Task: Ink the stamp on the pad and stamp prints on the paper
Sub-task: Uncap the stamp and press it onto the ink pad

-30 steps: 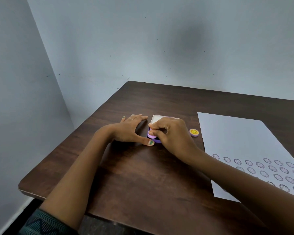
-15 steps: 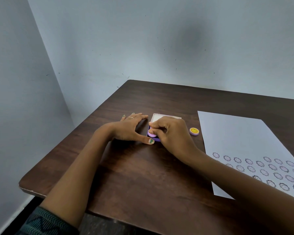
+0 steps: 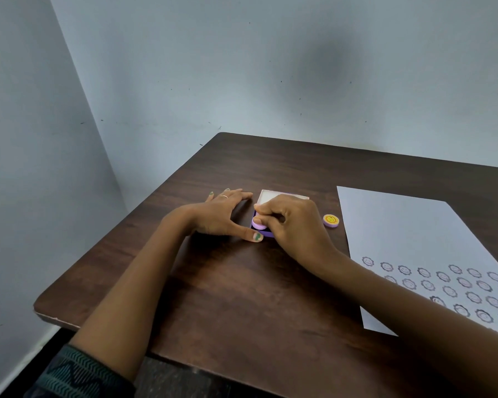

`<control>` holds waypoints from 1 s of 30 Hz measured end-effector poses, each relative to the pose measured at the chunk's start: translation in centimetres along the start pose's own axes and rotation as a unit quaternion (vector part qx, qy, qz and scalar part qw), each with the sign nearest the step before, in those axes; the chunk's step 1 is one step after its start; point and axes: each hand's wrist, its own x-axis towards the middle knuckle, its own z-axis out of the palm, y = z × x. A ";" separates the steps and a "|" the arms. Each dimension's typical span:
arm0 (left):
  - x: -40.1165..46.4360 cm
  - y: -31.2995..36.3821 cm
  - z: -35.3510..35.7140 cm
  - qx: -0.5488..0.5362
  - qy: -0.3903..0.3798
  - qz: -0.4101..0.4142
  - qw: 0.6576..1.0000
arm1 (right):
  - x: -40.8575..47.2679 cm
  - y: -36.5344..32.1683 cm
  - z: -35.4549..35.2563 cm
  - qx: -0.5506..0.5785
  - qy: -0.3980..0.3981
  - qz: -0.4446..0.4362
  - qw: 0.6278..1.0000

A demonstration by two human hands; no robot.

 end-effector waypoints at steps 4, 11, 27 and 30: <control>-0.1 -0.2 0.0 -0.003 -0.001 0.000 1.000 | 0.4 0.3 -0.1 -0.007 0.008 0.004 1.000; 0.0 0.0 0.0 -0.002 -0.004 -0.002 1.000 | 0.3 0.3 -0.2 -0.008 0.002 -0.006 1.000; 0.1 -0.3 0.1 0.000 0.000 0.002 1.000 | 0.2 0.3 -0.2 0.002 0.008 0.005 1.000; 0.1 -0.3 0.1 -0.001 0.002 0.003 1.000 | 0.0 0.3 0.1 -0.038 -0.011 -0.041 0.998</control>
